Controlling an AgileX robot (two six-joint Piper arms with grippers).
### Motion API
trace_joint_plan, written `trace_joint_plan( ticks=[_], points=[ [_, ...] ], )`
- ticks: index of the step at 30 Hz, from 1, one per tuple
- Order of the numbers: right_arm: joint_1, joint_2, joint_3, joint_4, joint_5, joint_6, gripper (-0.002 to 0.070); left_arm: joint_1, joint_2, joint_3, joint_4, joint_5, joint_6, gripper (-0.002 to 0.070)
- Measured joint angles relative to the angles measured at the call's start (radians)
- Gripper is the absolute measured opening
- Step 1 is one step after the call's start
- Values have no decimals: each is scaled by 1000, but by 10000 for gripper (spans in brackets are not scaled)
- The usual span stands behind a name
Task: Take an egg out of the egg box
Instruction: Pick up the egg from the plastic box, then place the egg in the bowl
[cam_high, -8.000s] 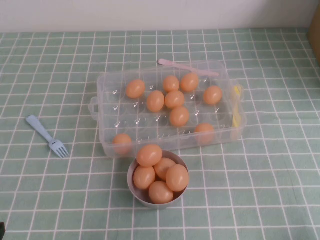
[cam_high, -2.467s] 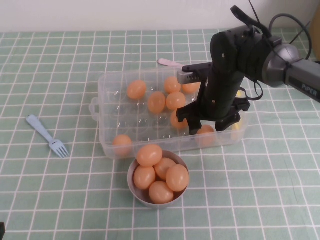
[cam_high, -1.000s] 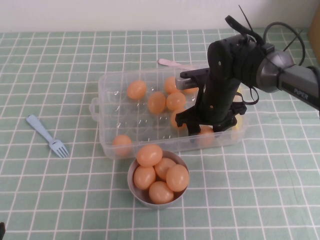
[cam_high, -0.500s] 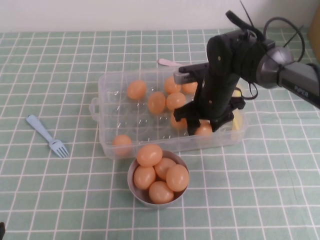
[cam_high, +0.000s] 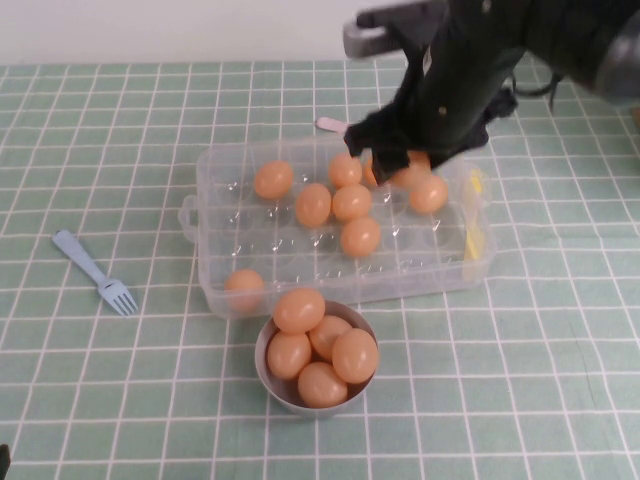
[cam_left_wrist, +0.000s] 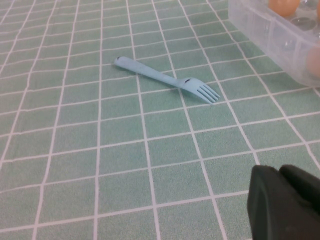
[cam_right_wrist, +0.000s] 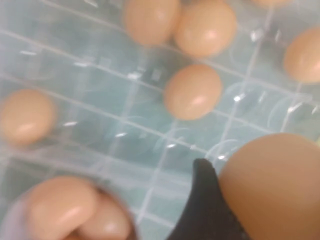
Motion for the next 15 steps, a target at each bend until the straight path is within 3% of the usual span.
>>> trace_joint_plan(
  ticks=[7, 15],
  points=[
    [120, -193, 182, 0, 2, 0, 411, 0, 0, 0, 2, 0, 0, -3],
    [240, -308, 542, 152, -138, -96, 410, 0, 0, 0, 2, 0, 0, -3]
  ],
)
